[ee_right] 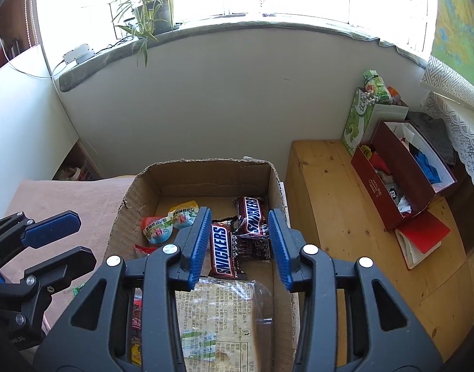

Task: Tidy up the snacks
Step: 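Open both tools to drop the candies into the box, then move both tools back over the remaining candies on the table, then grasp the dark green packet with the right tool while the left tool grasps the pink-white candy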

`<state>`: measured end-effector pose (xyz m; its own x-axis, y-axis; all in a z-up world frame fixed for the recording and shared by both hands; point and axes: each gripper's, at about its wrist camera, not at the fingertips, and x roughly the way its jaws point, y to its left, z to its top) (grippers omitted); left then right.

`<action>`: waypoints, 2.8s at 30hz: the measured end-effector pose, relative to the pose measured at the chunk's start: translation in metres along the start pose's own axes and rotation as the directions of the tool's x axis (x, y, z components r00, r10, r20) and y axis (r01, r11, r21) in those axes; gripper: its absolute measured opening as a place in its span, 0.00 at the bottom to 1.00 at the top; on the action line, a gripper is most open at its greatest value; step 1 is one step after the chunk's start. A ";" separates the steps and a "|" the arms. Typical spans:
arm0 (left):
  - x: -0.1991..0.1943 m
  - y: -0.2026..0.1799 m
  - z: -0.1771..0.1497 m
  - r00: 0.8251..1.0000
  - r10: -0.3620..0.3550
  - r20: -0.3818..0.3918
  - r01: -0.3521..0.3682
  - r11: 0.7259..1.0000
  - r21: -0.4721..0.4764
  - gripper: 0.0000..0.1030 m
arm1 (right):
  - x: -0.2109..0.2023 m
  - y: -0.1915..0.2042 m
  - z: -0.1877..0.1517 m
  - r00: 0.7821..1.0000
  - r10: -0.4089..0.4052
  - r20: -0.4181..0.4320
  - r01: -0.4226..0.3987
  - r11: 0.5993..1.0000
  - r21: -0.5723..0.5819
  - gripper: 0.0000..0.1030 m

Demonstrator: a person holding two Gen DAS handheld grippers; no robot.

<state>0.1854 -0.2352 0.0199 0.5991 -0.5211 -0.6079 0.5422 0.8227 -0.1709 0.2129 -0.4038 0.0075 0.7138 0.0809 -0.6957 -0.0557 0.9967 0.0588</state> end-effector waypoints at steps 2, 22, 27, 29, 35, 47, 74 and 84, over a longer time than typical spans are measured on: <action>-0.009 -0.001 -0.001 1.000 0.003 0.013 -0.003 1.000 0.005 0.38 | -0.007 0.004 -0.002 1.000 0.001 0.006 -0.001 1.000 -0.006 0.39; -0.123 0.055 -0.046 0.991 0.084 0.100 -0.078 0.995 -0.061 0.38 | -0.072 0.091 -0.049 0.997 0.077 0.029 -0.073 0.993 -0.097 0.39; -0.145 0.077 -0.070 0.989 0.118 0.089 -0.110 0.990 -0.094 0.38 | -0.075 0.117 -0.066 0.991 0.132 0.010 -0.130 0.984 -0.121 0.39; -0.150 0.085 -0.083 0.989 0.126 0.078 -0.117 0.987 -0.114 0.38 | -0.075 0.128 -0.074 0.987 0.161 -0.005 -0.160 0.978 -0.131 0.39; -0.157 0.097 -0.134 0.991 0.135 0.006 -0.132 0.979 -0.155 0.38 | -0.071 0.159 -0.101 0.968 0.244 -0.056 -0.250 0.954 -0.164 0.39; -0.132 0.084 -0.197 0.987 0.109 -0.119 -0.124 0.985 -0.123 0.50 | -0.025 0.207 -0.144 0.945 0.282 -0.168 -0.305 0.943 -0.134 0.55; -0.098 0.080 -0.207 0.975 0.178 -0.134 -0.178 0.984 0.013 0.45 | 0.046 0.231 -0.121 0.982 0.078 -0.170 -0.109 0.978 -0.180 0.35; -0.103 0.095 -0.208 0.978 0.165 -0.124 -0.172 0.984 -0.048 0.20 | 0.042 0.229 -0.124 0.981 0.085 -0.174 -0.119 0.973 -0.198 0.22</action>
<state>0.0526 -0.0559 -0.0946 0.6026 -0.3456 -0.7193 0.4019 0.9101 -0.1006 0.1438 -0.1717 -0.0968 0.5737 0.1646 -0.8024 -0.2774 0.9608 -0.0013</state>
